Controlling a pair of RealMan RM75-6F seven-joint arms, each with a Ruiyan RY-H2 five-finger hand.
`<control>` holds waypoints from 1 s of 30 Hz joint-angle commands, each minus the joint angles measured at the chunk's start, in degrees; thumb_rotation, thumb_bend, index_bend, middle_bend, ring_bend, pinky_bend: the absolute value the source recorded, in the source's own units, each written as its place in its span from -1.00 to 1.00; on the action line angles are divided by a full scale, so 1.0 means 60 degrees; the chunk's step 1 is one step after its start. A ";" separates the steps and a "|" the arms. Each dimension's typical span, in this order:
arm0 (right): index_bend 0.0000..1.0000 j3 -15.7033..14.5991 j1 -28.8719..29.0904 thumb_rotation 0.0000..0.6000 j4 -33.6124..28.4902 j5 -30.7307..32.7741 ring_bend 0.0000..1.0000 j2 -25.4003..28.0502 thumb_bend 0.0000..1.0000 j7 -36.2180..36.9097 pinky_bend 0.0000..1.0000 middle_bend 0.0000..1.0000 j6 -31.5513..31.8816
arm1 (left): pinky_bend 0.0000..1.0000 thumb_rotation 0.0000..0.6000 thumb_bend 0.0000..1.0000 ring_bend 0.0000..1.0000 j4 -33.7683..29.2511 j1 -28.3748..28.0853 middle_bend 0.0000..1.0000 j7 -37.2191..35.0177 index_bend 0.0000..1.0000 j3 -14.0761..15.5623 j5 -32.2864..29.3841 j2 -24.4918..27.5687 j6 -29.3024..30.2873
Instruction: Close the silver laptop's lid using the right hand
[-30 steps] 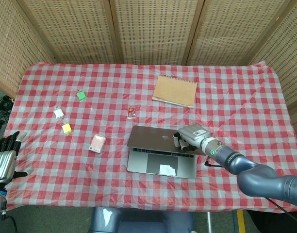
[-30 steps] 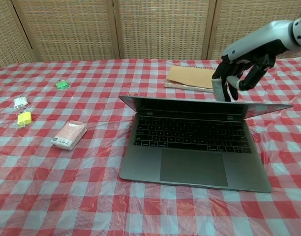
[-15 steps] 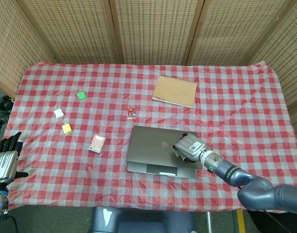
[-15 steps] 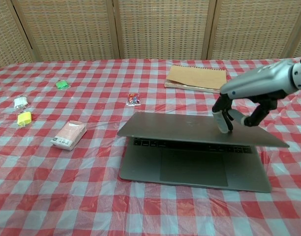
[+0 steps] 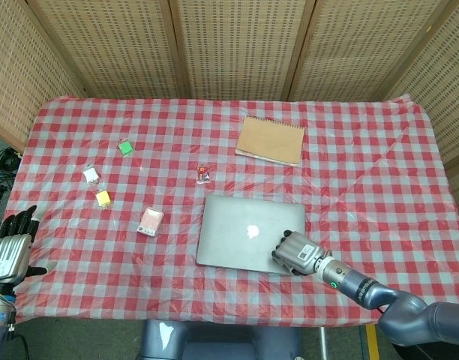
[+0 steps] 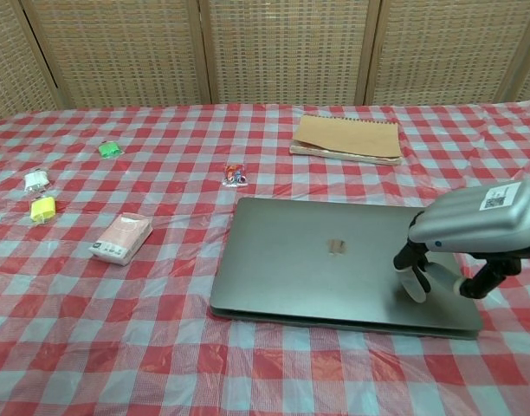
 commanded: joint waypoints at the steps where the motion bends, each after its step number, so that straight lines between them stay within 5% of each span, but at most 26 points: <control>1: -0.04 -0.0060 -0.0133 1.00 0.0153 -0.0164 -0.26 -0.0128 1.00 0.0108 -0.48 0.03 0.0103 | -1.00 1.00 -1.00 -1.00 -0.0003 -0.0002 -1.00 0.0016 -1.00 0.0010 0.0013 -0.0006 0.0008; 7: -0.04 0.0094 -0.0320 1.00 0.0220 -0.0516 -0.26 -0.0071 1.00 0.0286 -0.48 0.03 0.0544 | -1.00 1.00 -1.00 -1.00 -0.0001 -0.0005 -1.00 0.0034 -1.00 0.0028 0.0012 -0.0024 0.0017; 13: -0.26 0.0816 -0.0719 1.00 -0.0487 -0.1268 -0.35 0.0939 0.97 0.0366 -0.59 -0.12 0.2480 | -1.00 1.00 -1.00 -1.00 0.0015 -0.0017 -1.00 -0.0057 -1.00 0.0011 -0.0029 0.0001 -0.0017; 15: -0.52 0.1161 -0.1103 1.00 -0.0431 -0.1477 -0.54 0.1348 0.59 0.0210 -0.83 -0.38 0.3629 | -1.00 1.00 -1.00 -1.00 -0.0004 -0.0017 -1.00 -0.0127 -1.00 0.0021 0.0001 0.0032 -0.0033; 16: -0.66 0.1272 -0.1355 1.00 -0.0410 -0.1419 -0.69 0.1455 0.19 0.0057 -0.94 -0.54 0.4117 | -1.00 1.00 -1.00 -1.00 -0.0011 -0.0013 -1.00 -0.0161 -1.00 0.0032 0.0039 0.0049 -0.0032; 17: -0.75 0.1385 -0.1620 1.00 -0.0395 -0.1270 -0.82 0.1506 -0.24 -0.0143 -1.00 -0.68 0.4570 | -1.00 1.00 -1.00 -1.00 -0.0014 -0.0009 -1.00 -0.0197 -1.00 0.0046 0.0087 0.0058 -0.0029; 20: -0.91 0.1595 -0.2759 1.00 -0.0455 -0.0436 -1.00 0.1640 -0.95 -0.0419 -1.00 -0.95 0.6066 | -1.00 1.00 -1.00 -1.00 -0.0007 0.0000 -1.00 -0.0382 -1.00 0.0120 0.0321 0.0066 -0.0043; 30: -1.00 0.1442 -0.5285 1.00 -0.0816 0.0626 -1.00 0.0880 -1.00 -0.1637 -1.00 -1.00 0.8867 | -1.00 1.00 -1.00 -1.00 0.0539 0.0432 -1.00 -0.1567 -1.00 0.0120 0.1774 -0.0033 0.1222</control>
